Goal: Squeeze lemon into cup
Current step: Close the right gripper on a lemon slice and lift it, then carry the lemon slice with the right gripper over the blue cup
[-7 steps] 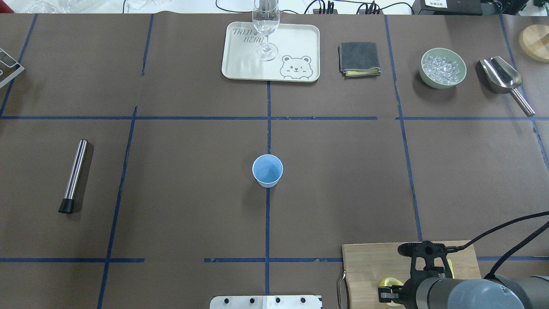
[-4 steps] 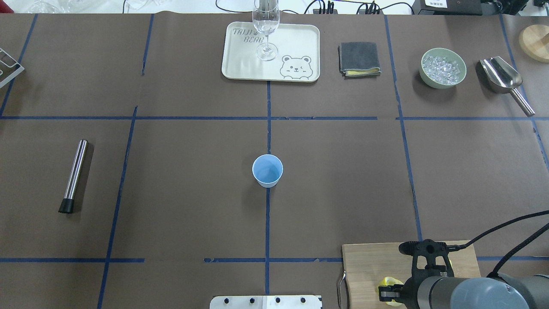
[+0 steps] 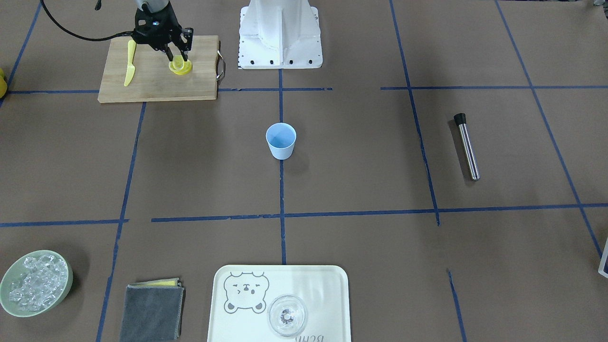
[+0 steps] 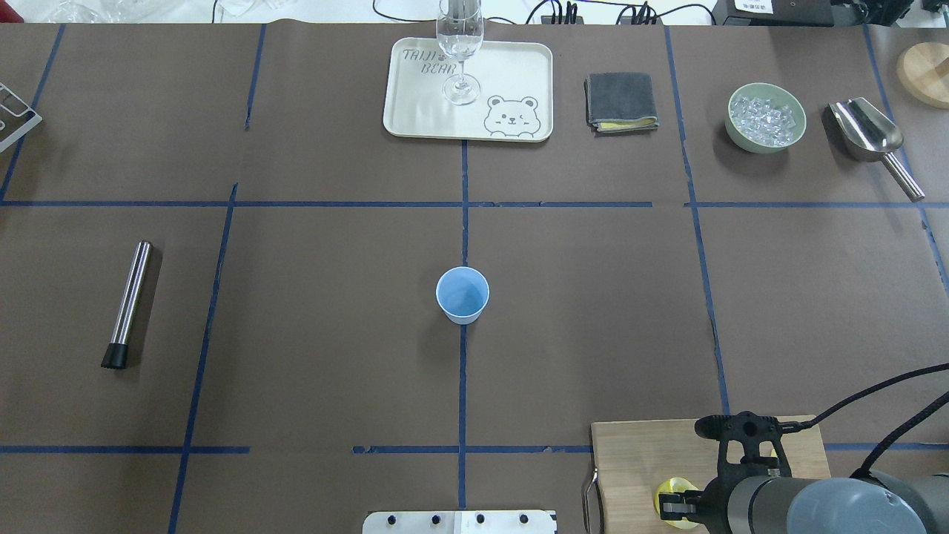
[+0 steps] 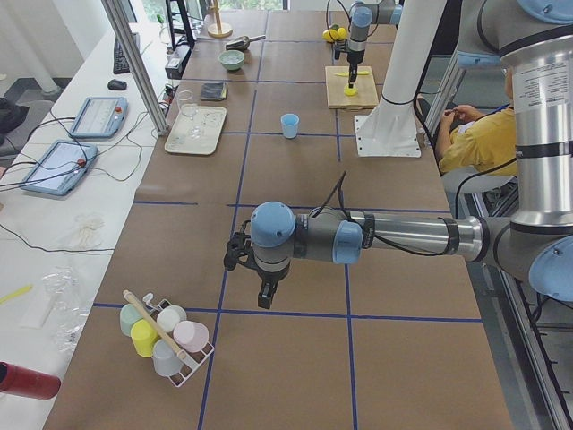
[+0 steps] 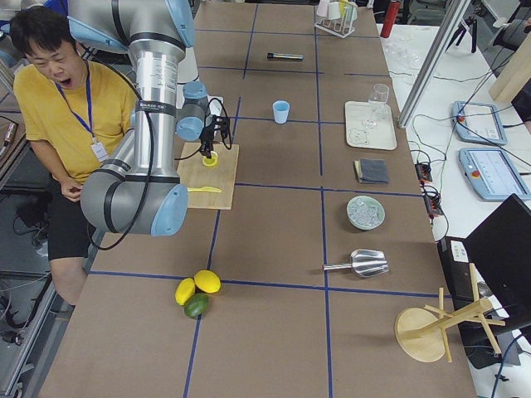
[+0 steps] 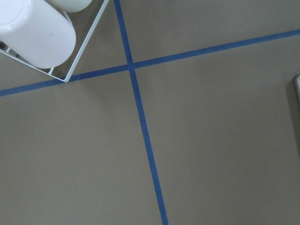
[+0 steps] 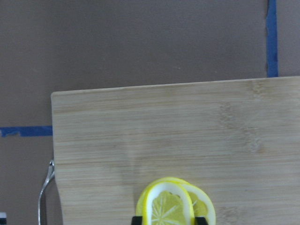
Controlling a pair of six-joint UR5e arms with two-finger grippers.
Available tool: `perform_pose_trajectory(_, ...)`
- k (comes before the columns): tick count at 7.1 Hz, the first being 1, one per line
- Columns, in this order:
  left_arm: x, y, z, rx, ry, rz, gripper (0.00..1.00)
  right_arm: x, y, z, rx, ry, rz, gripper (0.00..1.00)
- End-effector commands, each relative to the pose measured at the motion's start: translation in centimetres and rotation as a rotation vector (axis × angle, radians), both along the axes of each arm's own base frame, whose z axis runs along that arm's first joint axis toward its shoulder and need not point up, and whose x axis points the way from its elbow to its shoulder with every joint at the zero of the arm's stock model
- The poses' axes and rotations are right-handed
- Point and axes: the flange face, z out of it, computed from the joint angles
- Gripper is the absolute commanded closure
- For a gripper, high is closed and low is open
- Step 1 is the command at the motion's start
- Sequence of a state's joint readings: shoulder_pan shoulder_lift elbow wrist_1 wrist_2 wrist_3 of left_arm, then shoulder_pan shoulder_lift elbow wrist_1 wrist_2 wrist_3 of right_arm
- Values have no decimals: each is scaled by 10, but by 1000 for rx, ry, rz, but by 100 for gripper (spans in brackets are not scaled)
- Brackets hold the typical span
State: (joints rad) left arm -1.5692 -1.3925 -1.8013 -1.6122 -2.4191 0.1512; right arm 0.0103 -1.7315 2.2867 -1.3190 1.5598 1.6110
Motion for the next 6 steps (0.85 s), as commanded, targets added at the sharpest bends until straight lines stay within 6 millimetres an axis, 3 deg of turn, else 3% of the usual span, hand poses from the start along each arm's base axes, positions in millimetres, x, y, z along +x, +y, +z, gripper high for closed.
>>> perform_pose_trajectory(1, -1, 2, 1, -1, 0, -1, 0, 9, -4, -16, -1, -33, 10, 50)
perform_pose_trajectory(3, -1, 2, -1, 2, 0, -1, 0, 19, -21, -25, -20, -53, 38, 50)
perform_pose_trajectory(6, -2, 3, 0, 9, -1, 5, 0, 40, -65, -47, -108, -118, 71, 50)
